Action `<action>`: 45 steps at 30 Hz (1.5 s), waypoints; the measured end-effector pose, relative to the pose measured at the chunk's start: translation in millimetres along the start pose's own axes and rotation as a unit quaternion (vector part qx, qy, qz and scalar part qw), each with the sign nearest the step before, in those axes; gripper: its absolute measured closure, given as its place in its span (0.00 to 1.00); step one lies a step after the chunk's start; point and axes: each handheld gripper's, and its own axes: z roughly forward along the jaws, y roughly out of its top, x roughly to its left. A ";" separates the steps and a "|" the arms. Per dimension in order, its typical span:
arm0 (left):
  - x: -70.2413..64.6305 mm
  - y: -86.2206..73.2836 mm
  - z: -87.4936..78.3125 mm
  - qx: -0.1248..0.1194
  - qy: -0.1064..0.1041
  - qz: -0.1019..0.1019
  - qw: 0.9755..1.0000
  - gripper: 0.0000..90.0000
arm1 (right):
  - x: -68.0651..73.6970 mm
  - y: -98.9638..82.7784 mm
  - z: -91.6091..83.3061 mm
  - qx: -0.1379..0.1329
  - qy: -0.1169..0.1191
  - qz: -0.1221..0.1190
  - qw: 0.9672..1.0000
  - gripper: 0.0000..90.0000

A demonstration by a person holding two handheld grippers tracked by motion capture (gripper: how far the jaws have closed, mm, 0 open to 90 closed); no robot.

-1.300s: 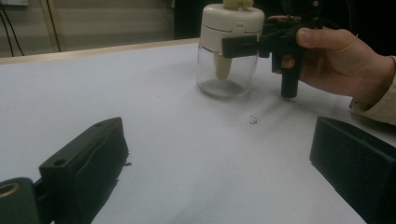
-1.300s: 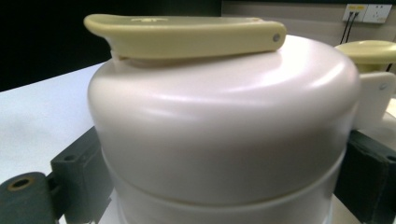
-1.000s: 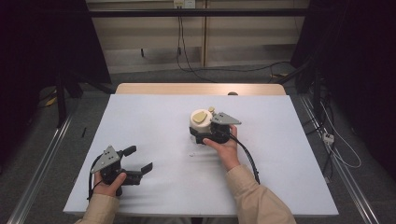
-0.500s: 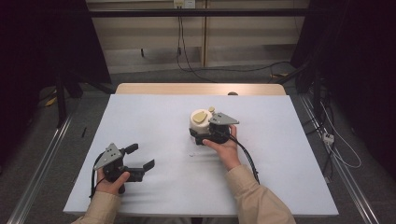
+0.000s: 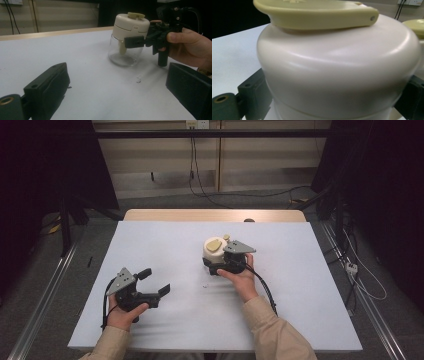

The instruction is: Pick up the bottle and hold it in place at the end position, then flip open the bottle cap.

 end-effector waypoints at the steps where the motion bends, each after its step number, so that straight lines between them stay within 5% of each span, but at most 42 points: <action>1: -0.7 0.8 1.4 0.001 0.001 0.000 1.000 0.05 | -0.1 -0.1 0.0 0.000 0.000 0.000 1.000 0.06; 29: -4.1 14.5 17.4 0.015 -0.010 -0.014 1.000 0.12 | 0.2 -1.0 0.1 0.000 -0.001 0.001 1.000 0.06; 45: -12.7 28.3 46.1 0.055 -0.039 -0.027 0.997 0.49 | 0.2 -1.3 0.0 0.000 -0.001 0.001 1.000 0.06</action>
